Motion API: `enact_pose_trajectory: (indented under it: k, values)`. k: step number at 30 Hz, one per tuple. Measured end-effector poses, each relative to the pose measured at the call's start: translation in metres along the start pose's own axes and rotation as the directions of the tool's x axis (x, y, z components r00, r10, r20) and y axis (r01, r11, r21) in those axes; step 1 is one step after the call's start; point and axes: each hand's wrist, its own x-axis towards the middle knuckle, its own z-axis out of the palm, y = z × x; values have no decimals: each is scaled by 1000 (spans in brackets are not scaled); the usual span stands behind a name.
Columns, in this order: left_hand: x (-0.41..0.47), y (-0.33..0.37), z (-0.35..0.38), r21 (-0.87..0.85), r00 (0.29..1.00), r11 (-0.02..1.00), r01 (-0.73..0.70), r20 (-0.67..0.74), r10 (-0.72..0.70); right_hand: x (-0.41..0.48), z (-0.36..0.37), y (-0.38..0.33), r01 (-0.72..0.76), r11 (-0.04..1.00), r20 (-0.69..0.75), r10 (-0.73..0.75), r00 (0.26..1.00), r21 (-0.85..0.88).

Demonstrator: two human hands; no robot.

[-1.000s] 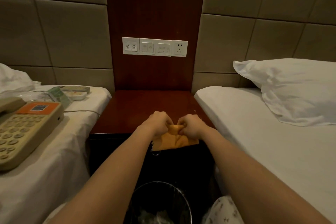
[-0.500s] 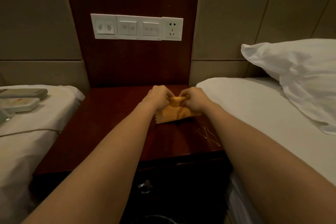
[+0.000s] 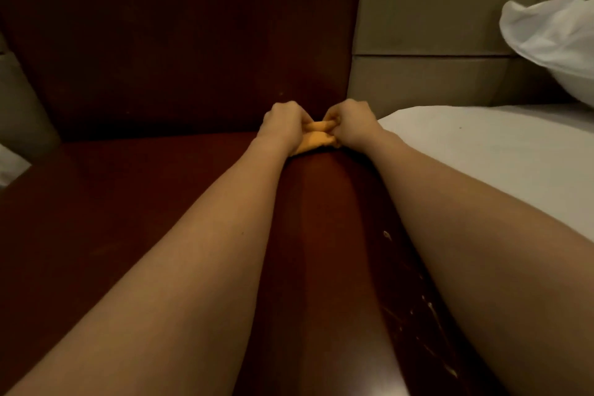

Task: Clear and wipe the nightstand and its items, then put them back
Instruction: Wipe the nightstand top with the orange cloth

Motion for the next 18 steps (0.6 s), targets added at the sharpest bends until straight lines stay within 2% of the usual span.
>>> enact_pose_trajectory:
  k: [6,14,18]
  values:
    - [28,-2,3,58,1000,998,-6,20,5,22,2,6,-19,999,25,18,1000,31]
    - [20,-1,4,92,1000,995,-30,10,30,21,2,3,-37,998,29,36,999,45]
    - [6,5,4,187,995,978,-97,7,98,15,0,0,-54,998,17,53,998,35]
